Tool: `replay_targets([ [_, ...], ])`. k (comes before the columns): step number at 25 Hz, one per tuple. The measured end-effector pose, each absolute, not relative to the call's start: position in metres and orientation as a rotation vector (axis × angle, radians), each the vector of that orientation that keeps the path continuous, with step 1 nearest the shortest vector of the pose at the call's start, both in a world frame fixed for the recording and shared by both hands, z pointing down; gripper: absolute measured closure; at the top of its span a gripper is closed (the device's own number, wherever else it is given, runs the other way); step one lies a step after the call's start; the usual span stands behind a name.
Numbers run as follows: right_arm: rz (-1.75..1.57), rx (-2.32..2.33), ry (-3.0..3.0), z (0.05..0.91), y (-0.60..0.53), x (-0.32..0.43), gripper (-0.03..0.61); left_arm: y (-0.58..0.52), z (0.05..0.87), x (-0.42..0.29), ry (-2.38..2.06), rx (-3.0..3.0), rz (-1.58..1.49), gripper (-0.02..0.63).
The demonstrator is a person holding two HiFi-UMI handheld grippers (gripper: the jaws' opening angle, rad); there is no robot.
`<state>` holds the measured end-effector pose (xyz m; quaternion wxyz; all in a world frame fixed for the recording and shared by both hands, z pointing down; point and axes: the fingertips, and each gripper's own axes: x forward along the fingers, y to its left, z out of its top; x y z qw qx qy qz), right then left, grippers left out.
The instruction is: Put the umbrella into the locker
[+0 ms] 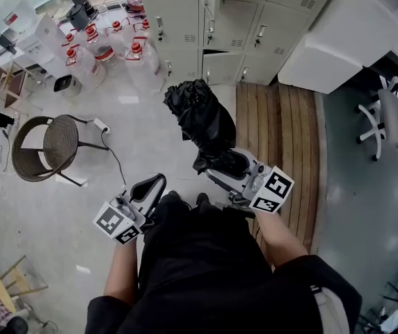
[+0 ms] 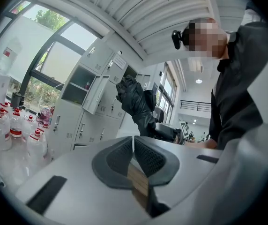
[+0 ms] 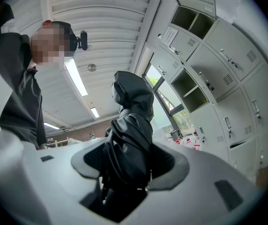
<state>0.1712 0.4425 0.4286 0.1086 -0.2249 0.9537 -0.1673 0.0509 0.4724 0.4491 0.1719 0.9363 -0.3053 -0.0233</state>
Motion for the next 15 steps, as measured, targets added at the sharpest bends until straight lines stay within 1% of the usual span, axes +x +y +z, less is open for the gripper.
replay_targets([
  [7, -0.593, -0.635, 2.783, 0.435, 0.422, 0.163, 0.334, 0.457, 0.448, 0.045, -0.871, 2.617, -0.026, 0.589],
  [15, -0.593, -0.676, 2.795, 0.440, 0.399, 0.158, 0.333, 0.426, 0.454, 0.041, -0.846, 2.606, -0.062, 0.589],
])
